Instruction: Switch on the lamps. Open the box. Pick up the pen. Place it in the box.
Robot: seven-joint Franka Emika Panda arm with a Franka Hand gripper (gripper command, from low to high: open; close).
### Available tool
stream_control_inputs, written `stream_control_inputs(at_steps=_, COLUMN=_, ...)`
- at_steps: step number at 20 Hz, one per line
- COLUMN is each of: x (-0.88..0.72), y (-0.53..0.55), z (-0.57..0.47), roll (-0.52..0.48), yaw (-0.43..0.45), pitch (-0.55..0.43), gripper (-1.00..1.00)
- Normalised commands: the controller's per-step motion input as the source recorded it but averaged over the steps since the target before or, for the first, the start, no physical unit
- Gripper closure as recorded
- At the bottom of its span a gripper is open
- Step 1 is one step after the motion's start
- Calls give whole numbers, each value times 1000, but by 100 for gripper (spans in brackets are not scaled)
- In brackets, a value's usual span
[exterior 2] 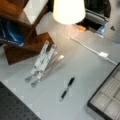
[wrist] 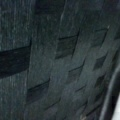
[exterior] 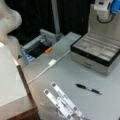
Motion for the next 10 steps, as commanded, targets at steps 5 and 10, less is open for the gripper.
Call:
stream_control_inputs(at_steps=5, x=90, y=46, z=-4, roll=-87, yaw=-7, pitch=16, gripper=-100)
stream_control_inputs(at_steps=10, x=53, y=-81, z=71, roll=-94, yaw=45, pitch=59, gripper=-100)
